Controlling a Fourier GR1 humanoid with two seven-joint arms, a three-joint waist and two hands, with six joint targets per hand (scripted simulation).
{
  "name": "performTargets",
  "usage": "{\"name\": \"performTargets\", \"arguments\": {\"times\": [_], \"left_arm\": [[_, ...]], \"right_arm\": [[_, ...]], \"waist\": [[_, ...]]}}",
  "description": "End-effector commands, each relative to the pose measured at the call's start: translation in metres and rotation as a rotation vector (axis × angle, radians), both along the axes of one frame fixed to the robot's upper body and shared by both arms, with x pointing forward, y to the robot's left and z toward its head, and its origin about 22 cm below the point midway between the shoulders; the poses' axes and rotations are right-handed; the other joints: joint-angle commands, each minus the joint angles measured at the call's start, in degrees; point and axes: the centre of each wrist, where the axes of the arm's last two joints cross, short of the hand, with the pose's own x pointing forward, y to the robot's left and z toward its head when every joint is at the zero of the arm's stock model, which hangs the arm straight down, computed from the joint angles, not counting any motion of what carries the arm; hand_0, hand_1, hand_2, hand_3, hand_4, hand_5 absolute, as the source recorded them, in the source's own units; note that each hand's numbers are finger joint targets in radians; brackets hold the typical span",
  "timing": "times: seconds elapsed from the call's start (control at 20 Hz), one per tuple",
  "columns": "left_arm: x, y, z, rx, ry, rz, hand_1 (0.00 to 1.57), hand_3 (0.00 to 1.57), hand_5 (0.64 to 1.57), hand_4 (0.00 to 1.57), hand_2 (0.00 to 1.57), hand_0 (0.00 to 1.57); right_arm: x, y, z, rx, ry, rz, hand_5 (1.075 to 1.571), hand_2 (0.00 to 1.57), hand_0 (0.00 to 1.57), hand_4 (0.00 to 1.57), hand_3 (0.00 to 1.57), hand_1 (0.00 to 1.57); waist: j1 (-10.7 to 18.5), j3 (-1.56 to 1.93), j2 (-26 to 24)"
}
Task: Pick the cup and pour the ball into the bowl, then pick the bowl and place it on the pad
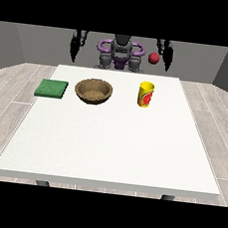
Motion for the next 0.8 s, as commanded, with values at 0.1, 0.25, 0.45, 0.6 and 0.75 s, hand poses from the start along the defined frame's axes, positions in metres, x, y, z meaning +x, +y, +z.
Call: {"name": "performTargets", "arguments": {"times": [0.1, 0.25, 0.45, 0.6, 0.75], "left_arm": [[0.002, 0.007, 0.023, 0.031, -0.019, -0.007, 0.0, 0.0, 1.47, 0.0, 0.0, 0.0], [0.003, 0.011, 0.033, 0.05, -0.009, -0.008, 0.0, 0.0, 1.47, 0.0, 0.0, 0.0], [-0.014, -0.03, -0.002, -0.086, -0.173, 0.035, 0.0, 0.0, 1.471, 0.0, 0.0, 0.0], [-0.014, -0.04, -0.006, -0.085, -0.23, 0.0, 0.0, 0.0, 1.472, 0.0, 0.0, 0.0], [-0.007, -0.031, -0.02, -0.073, -0.236, 0.029, 0.0, 0.0, 1.467, 0.0, 0.0, 0.0]], "right_arm": [[0.003, -0.006, 0.025, -0.026, -0.038, 0.01, 1.563, 0.0, 0.0, 0.12, 0.0, 0.0], [0.006, -0.009, 0.039, -0.041, -0.05, 0.016, 1.563, 0.0, 0.0, 0.12, 0.0, 0.0], [-0.052, -0.071, -0.043, 0.153, -0.111, -0.033, 1.565, 0.0, 0.0, 0.0, 0.0, 0.0], [-0.031, -0.074, -0.041, 0.17, -0.193, -0.012, 1.56, 0.0, 0.0, 0.0, 0.0, 0.0], [-0.021, -0.065, -0.034, 0.146, -0.175, 0.02, 1.558, 0.0, 0.0, 0.0, 0.0, 0.0]], "waist": [[0.03, 0.11, -11.58], [0.17, 0.13, -16.11], [-0.79, 0.24, -4.09], [0.61, 0.17, -1.01], [-0.91, 0.15, -0.41]]}}
